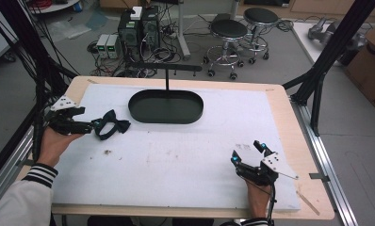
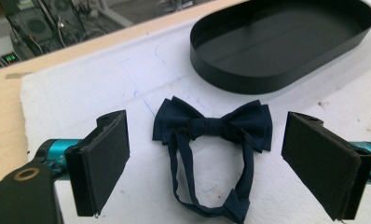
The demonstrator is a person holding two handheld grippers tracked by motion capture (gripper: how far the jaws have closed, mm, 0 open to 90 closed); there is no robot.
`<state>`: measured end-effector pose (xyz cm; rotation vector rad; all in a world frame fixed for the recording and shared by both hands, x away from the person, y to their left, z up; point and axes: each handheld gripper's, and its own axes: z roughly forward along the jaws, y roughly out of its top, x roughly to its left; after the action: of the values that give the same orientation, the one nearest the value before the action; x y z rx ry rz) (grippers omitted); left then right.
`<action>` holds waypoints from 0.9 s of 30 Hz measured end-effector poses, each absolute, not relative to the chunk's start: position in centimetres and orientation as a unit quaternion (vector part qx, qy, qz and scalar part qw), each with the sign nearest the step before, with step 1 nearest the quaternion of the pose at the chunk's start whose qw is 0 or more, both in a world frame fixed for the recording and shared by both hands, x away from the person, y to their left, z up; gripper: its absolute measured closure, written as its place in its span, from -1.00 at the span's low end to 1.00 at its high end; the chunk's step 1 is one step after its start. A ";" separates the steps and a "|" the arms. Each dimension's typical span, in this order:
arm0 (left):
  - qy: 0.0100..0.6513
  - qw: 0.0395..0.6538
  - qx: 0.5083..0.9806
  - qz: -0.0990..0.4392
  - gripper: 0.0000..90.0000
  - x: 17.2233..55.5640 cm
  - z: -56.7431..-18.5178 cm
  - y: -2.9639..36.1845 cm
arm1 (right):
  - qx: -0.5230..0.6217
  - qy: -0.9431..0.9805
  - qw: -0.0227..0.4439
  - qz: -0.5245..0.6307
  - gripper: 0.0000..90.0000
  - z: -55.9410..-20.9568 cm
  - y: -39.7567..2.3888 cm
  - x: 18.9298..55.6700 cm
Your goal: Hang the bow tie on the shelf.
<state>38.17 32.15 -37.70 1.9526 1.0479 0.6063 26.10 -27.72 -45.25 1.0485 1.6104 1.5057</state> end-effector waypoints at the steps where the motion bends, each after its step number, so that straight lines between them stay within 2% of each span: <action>1: 0.414 0.401 0.781 0.240 -0.65 38.4 -37.7 32.0 | 0.402 0.619 0.345 0.579 -0.79 -45.3 -27.7 26.1; 9: 0.415 0.350 0.812 0.213 -0.65 40.9 -37.2 31.3 | 0.404 0.618 0.345 0.580 -0.79 -45.3 -27.7 26.0; 18: 0.418 0.334 0.823 0.192 -0.63 42.6 -36.8 30.6 | 0.403 0.617 0.346 0.581 -0.79 -45.3 -27.7 26.1; 27: 0.428 0.306 0.833 0.170 -0.60 43.8 -38.3 30.5 | 0.404 0.617 0.346 0.581 -0.79 -45.3 -27.8 26.1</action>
<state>43.84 30.50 -38.31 2.2057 1.1327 0.4490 26.09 -27.75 -45.26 1.0474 1.6001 1.5075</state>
